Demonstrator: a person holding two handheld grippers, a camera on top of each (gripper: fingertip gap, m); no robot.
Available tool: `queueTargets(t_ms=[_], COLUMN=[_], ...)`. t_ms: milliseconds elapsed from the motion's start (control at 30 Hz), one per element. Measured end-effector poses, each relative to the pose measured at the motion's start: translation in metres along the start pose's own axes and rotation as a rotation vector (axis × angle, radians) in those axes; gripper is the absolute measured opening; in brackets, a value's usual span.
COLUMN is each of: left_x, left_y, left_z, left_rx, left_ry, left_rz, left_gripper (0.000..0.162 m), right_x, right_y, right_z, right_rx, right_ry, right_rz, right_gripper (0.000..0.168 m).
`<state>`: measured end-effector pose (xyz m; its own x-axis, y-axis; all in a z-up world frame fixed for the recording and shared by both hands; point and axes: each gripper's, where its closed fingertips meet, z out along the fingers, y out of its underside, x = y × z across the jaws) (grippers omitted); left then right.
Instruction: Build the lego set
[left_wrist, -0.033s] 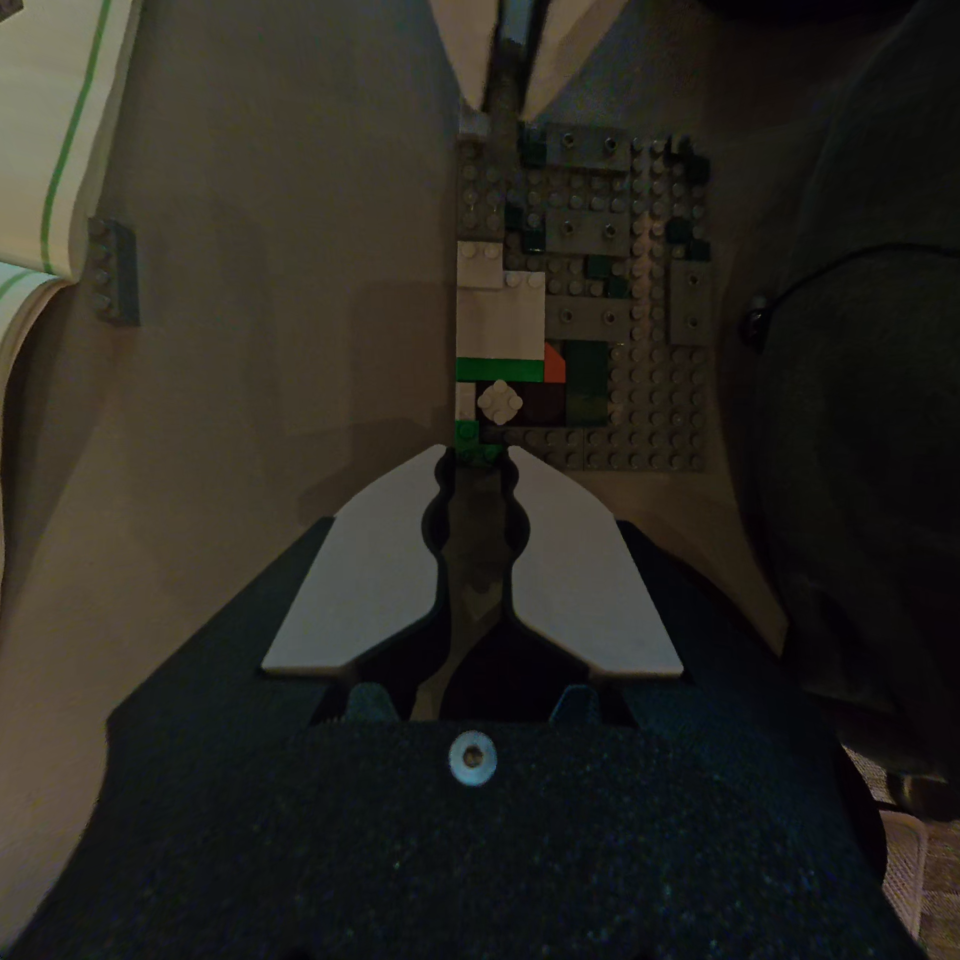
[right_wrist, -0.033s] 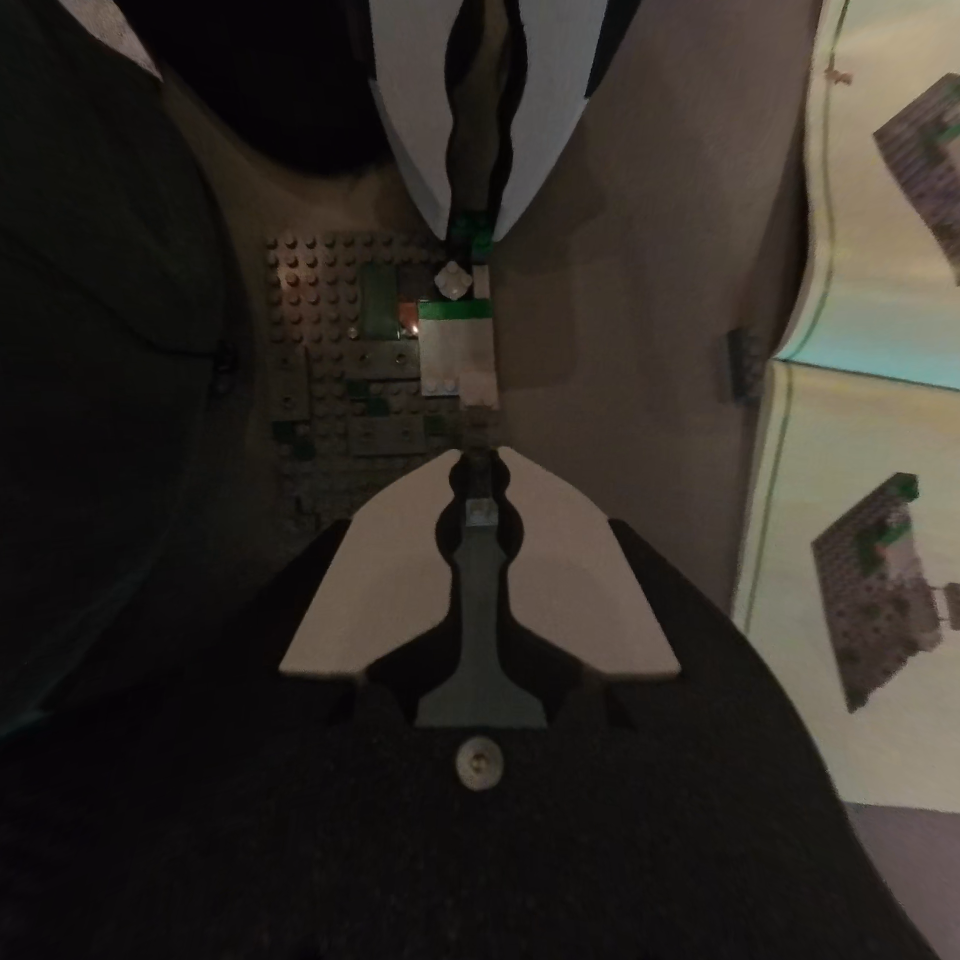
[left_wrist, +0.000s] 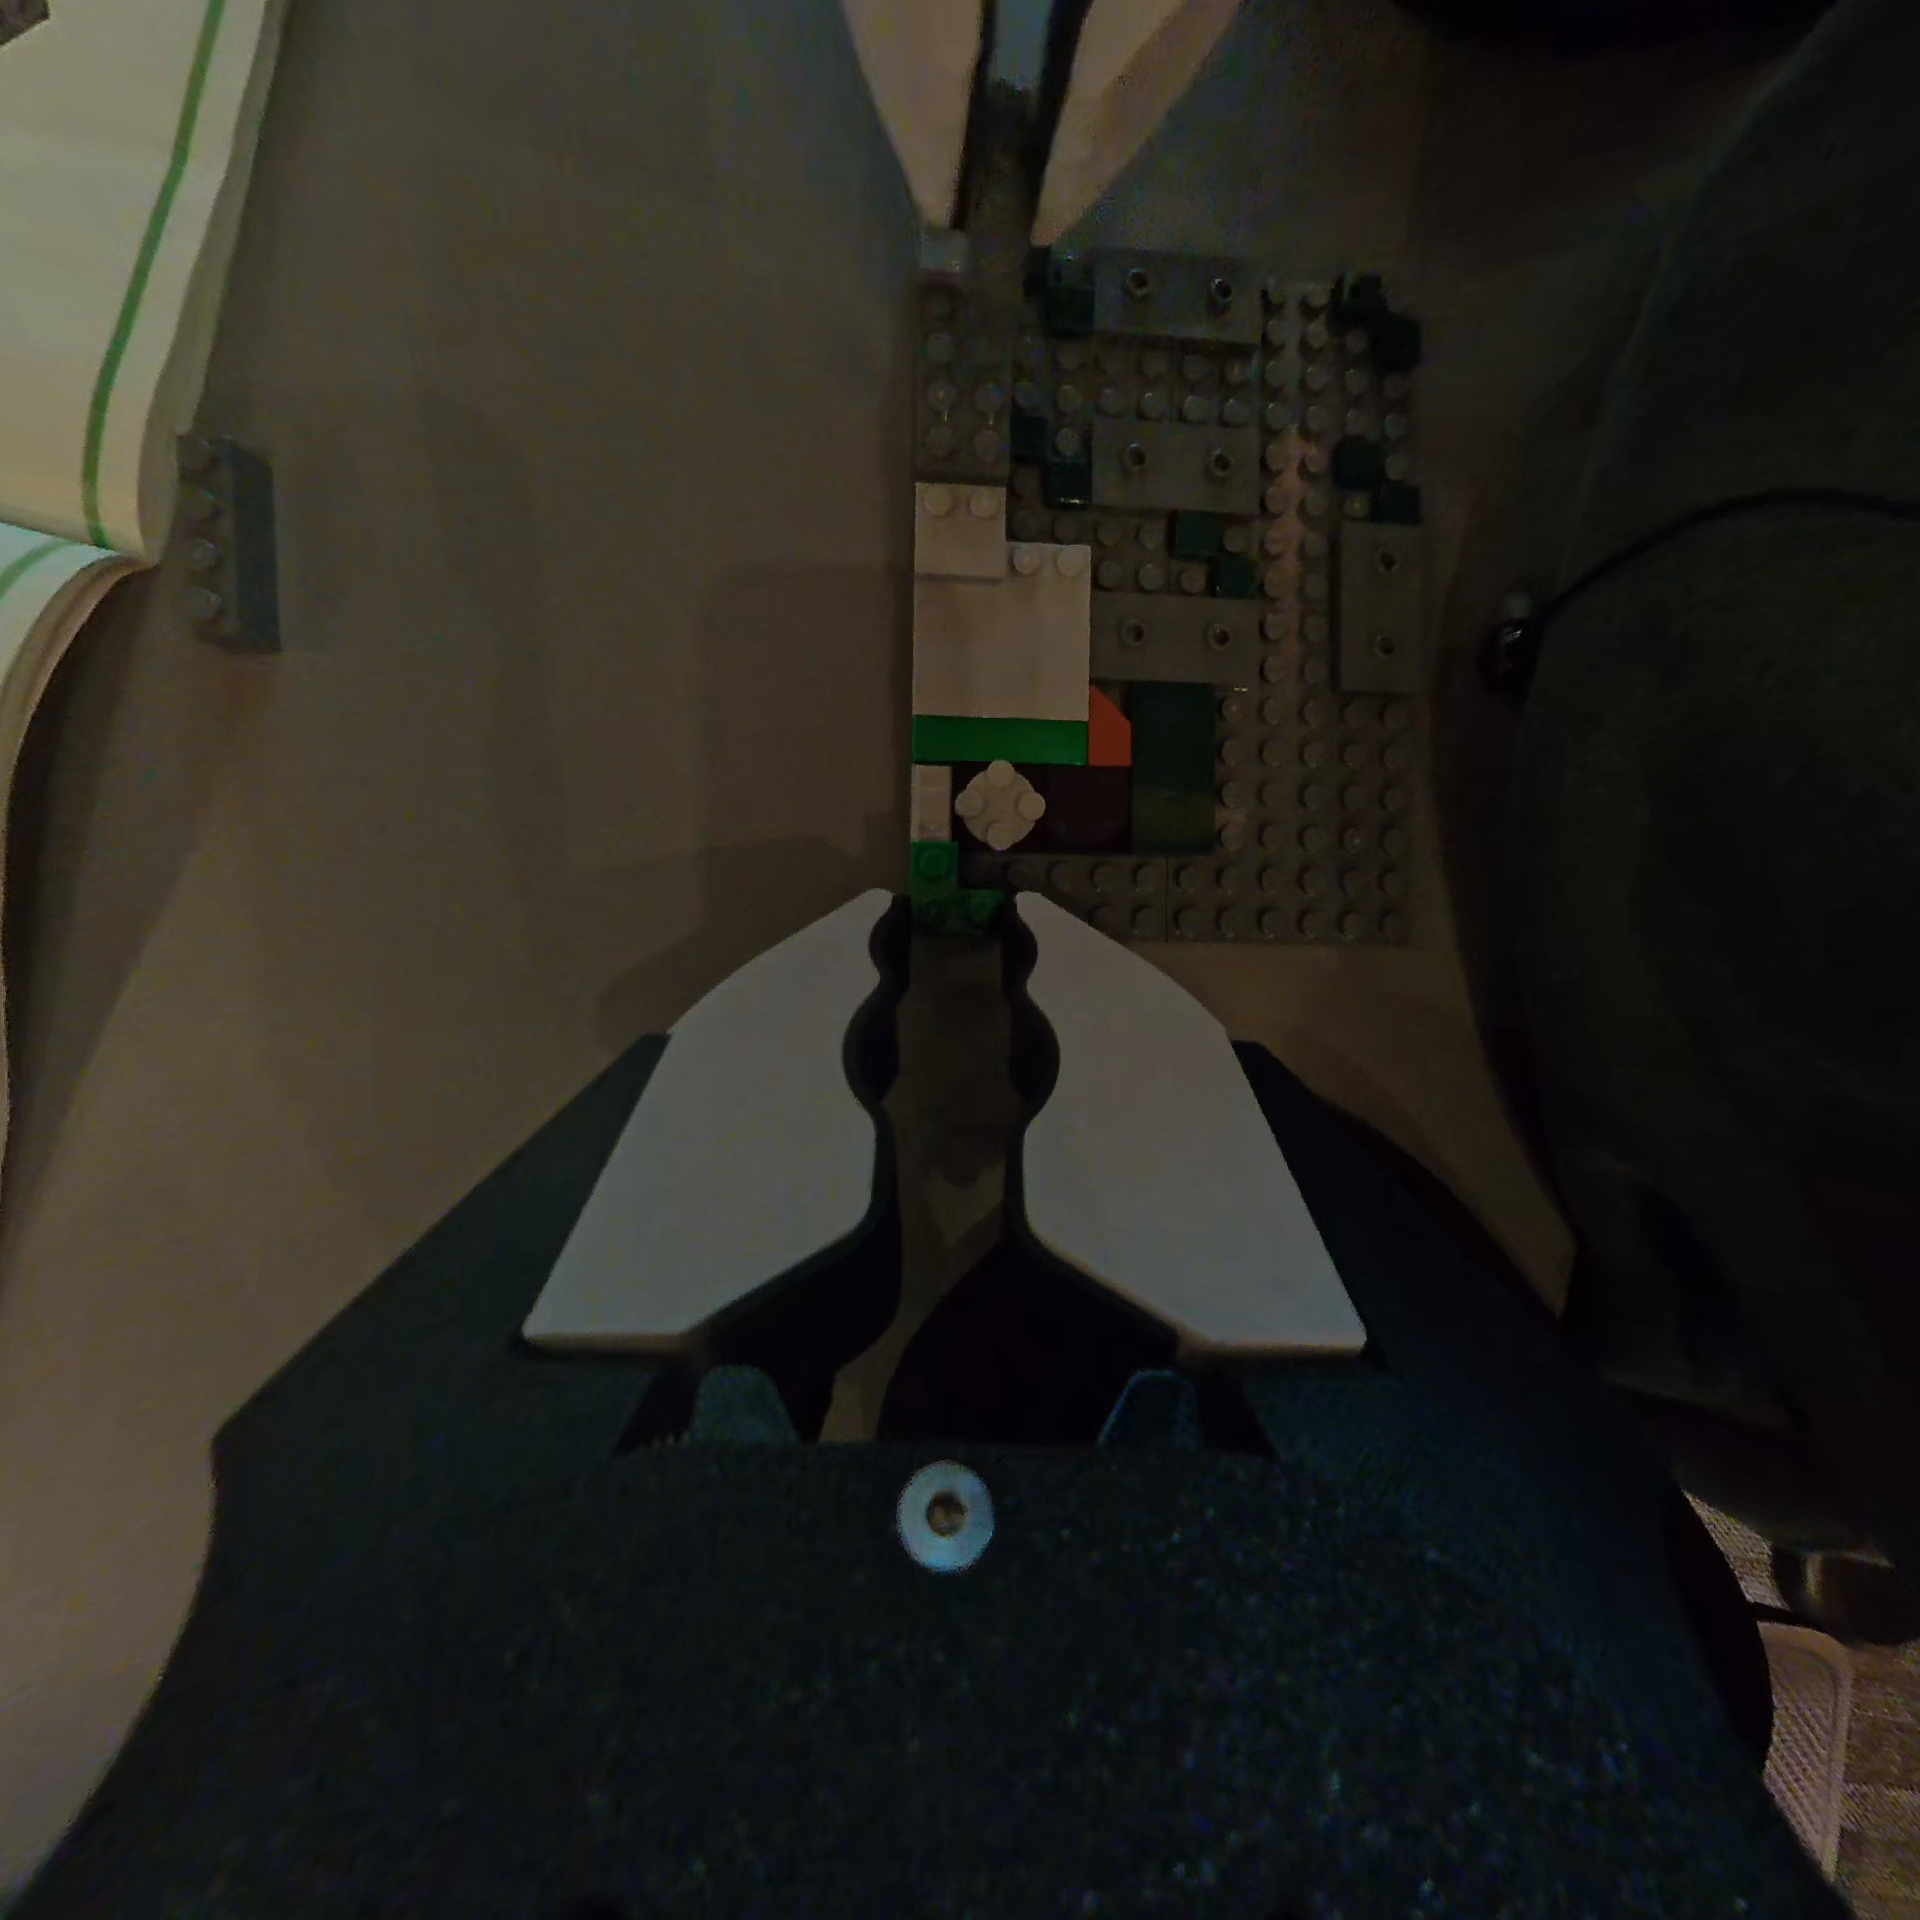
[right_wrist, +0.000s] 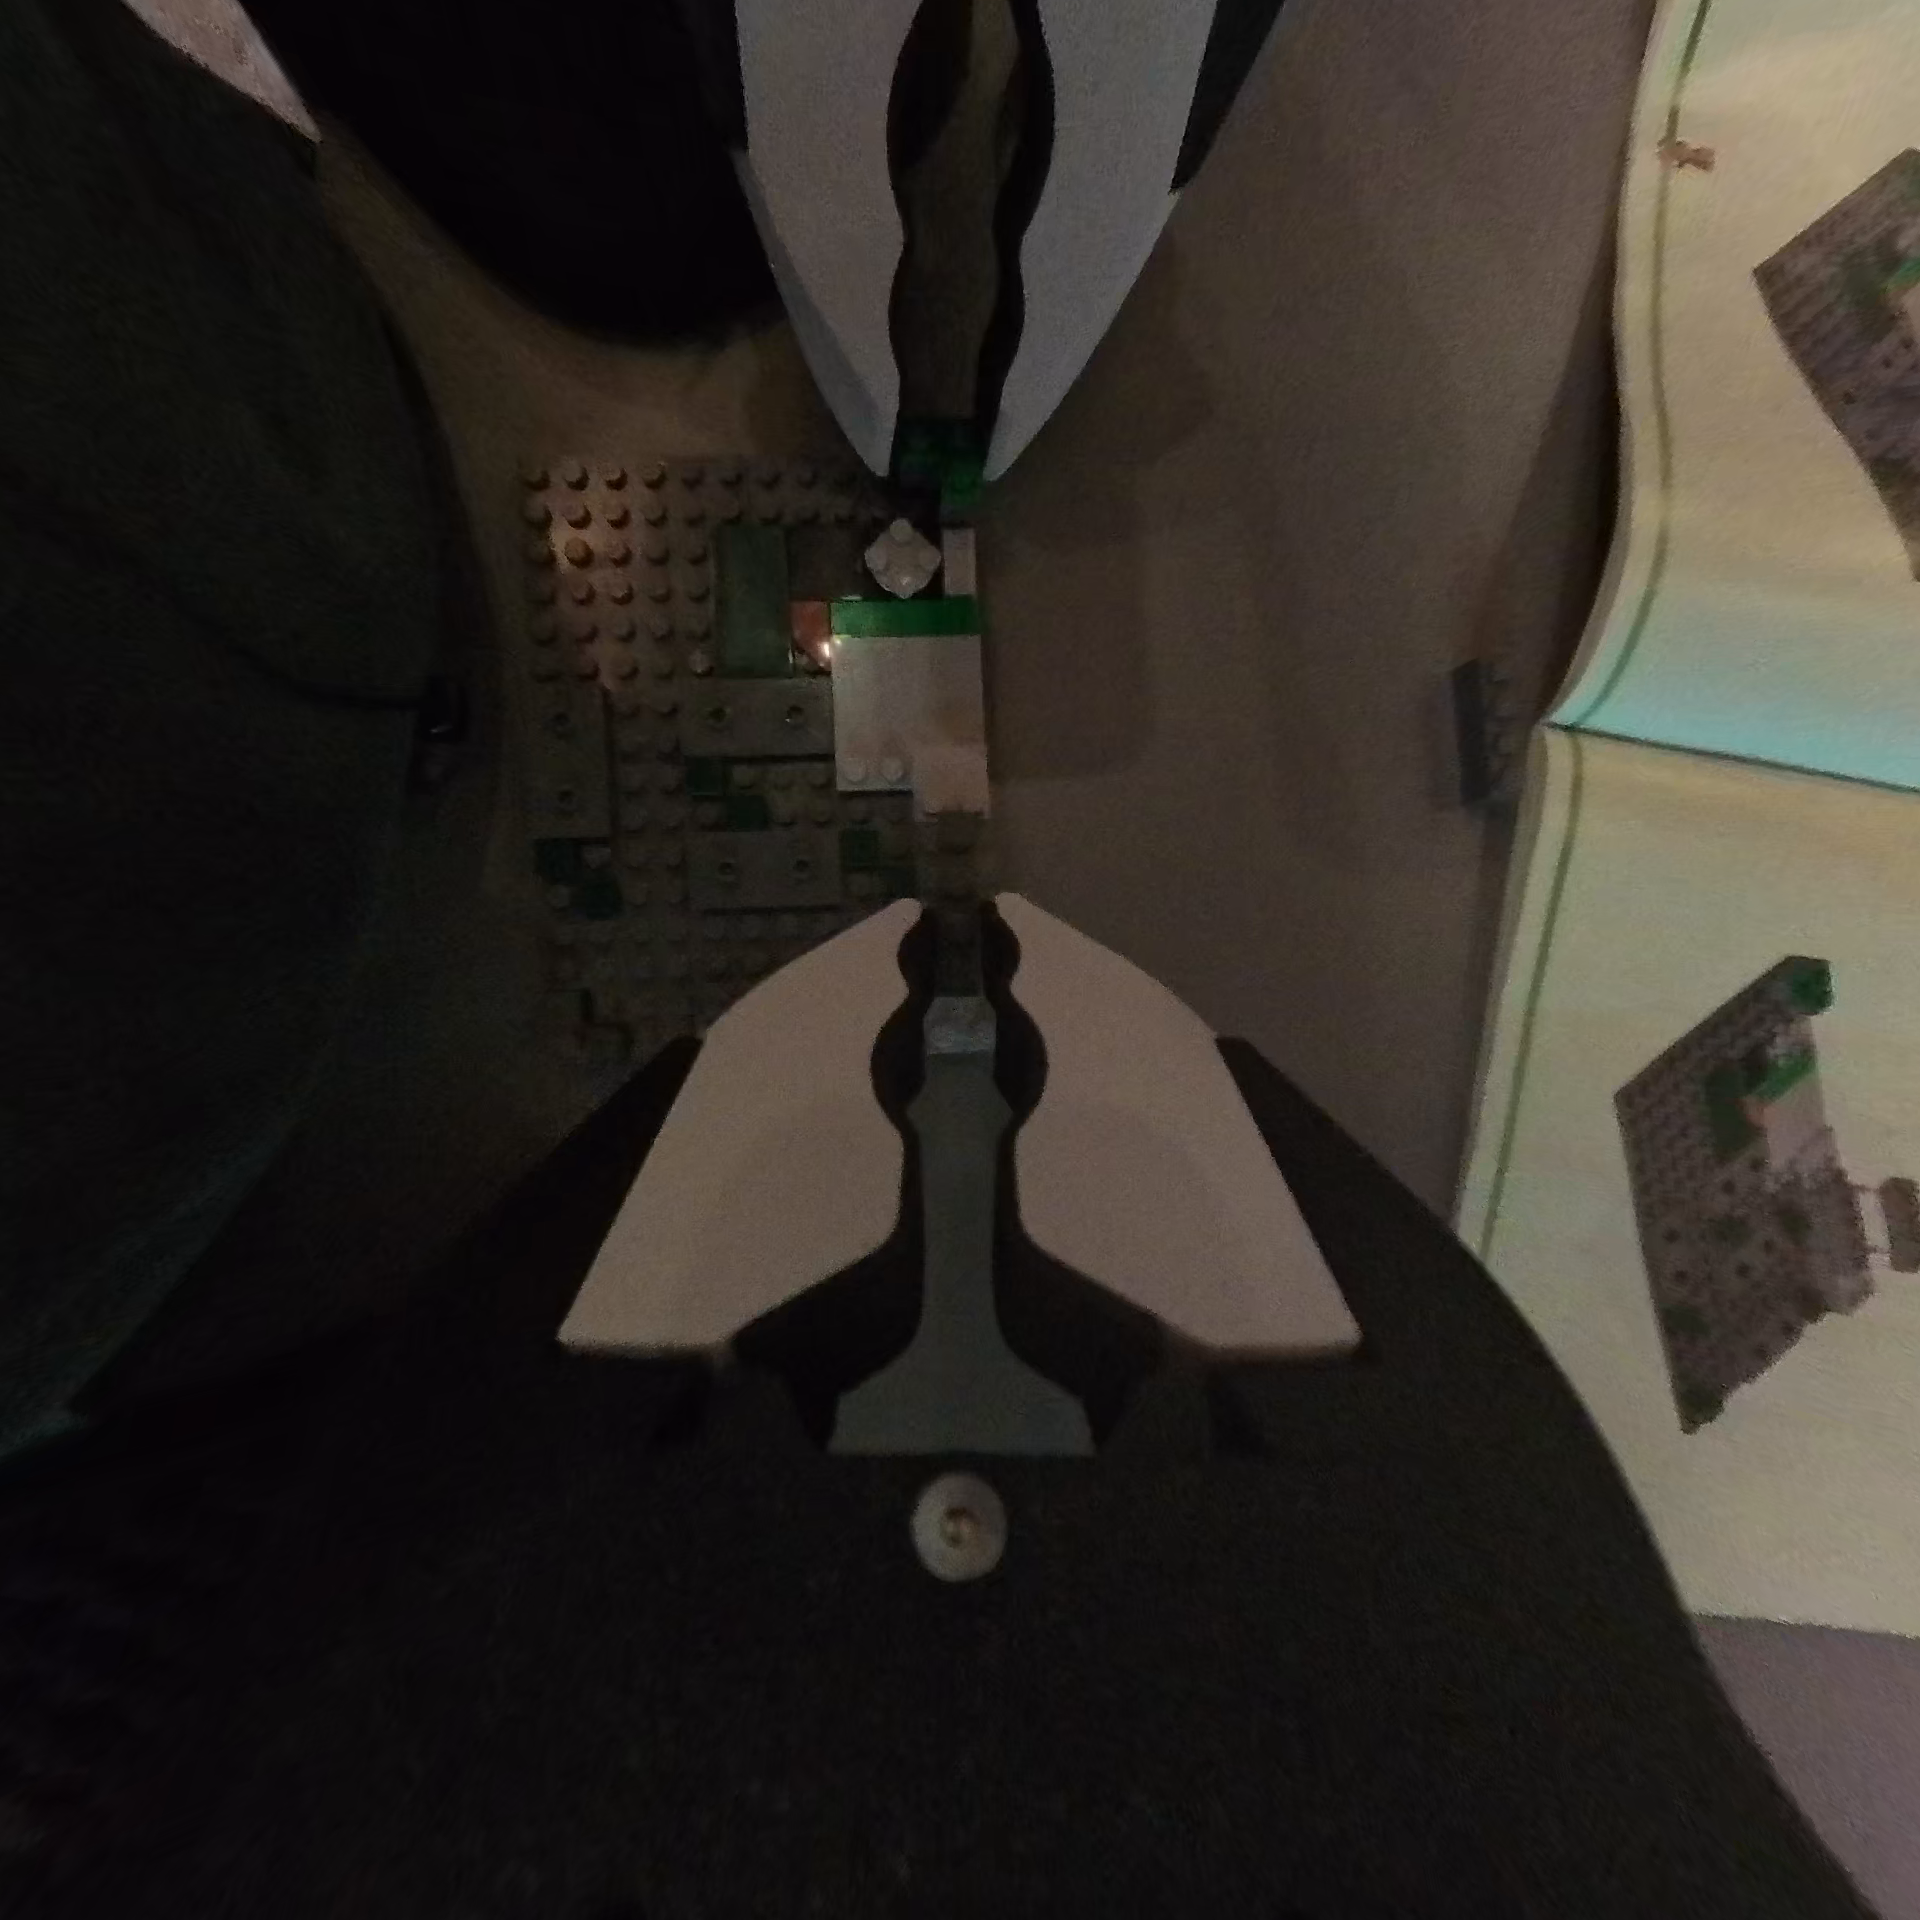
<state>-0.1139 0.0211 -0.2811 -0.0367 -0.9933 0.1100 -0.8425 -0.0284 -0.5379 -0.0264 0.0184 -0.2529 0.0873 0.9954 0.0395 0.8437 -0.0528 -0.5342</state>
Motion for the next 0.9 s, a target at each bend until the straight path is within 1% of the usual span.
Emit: queueTargets(t_ms=[233, 900], left_x=[-0.001, -0.001], left_y=[0.002, 0.003], left_z=[-0.001, -0.001], left_rx=[0.0, -0.003], left_ry=[-0.003, 0.0], left_rz=[-0.007, -0.006], left_gripper=[0.017, 0.017], right_x=[-0.004, -0.005], right_y=[0.005, 0.006], right_z=[0.015, 0.02], right_rx=[-0.041, -0.051], right_ry=[-0.057, -0.075], right_rz=[-0.008, -0.01], right_gripper=[0.008, 0.008])
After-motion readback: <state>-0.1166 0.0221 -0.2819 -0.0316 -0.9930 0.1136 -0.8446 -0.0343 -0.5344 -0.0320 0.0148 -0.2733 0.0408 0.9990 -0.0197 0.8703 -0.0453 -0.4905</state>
